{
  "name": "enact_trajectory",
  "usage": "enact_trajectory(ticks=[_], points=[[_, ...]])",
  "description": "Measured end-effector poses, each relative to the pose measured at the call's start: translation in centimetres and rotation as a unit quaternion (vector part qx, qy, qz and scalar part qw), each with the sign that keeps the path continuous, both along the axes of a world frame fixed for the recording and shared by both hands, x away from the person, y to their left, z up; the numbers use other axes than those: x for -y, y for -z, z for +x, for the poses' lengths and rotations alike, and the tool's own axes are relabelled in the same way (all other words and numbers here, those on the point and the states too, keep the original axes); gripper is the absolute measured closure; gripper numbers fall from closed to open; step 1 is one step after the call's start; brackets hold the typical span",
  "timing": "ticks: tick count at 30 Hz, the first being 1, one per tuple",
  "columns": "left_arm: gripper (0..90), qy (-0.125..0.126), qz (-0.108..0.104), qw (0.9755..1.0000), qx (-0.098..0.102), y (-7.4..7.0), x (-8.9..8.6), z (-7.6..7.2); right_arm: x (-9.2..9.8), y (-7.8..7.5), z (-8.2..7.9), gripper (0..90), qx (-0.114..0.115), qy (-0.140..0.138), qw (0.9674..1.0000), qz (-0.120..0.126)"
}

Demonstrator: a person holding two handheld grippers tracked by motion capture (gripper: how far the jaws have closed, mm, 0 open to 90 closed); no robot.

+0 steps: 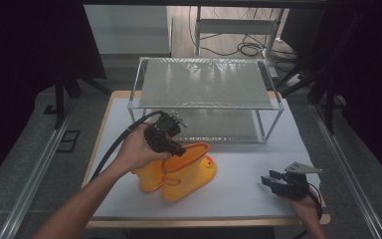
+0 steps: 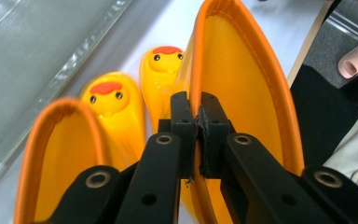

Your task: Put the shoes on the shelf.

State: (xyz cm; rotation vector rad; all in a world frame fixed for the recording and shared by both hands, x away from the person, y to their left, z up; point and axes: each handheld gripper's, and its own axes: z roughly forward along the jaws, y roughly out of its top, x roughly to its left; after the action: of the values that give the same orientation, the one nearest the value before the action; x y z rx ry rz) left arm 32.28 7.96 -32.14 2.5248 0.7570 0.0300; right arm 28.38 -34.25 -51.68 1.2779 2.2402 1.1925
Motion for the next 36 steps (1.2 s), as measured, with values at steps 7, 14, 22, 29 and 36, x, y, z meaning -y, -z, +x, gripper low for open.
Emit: enact_trajectory(ticks=[7, 14, 22, 29, 36], points=[[85.1, 0.002, 0.006, 1.0, -0.005, 0.5, -0.7, -0.6, -0.1, 0.1, 0.0, 50.0, -0.003, -0.001, 1.0, -0.001], [68.9, -0.011, 0.0, 0.9999, 0.001, 0.3, -1.4, -0.5, -0.1, 0.1, 0.0, 50.0, -0.004, -0.001, 1.0, 0.0], [51.4, -0.021, -0.026, 0.9994, 0.009, -0.2, -1.4, -0.4, 0.0, 0.1, 0.0, 50.0, -0.004, 0.001, 1.0, 0.001], [46.4, -0.023, -0.041, 0.9988, 0.013, -1.4, -1.9, -0.3, 0.0, 0.1, 0.0, 49.9, -0.003, 0.0, 1.0, 0.0], [41.2, -0.028, -0.054, 0.998, 0.014, -2.4, -2.9, -0.3, 0.0, 0.1, 0.1, 49.1, -0.007, 0.0, 1.0, 0.001]])
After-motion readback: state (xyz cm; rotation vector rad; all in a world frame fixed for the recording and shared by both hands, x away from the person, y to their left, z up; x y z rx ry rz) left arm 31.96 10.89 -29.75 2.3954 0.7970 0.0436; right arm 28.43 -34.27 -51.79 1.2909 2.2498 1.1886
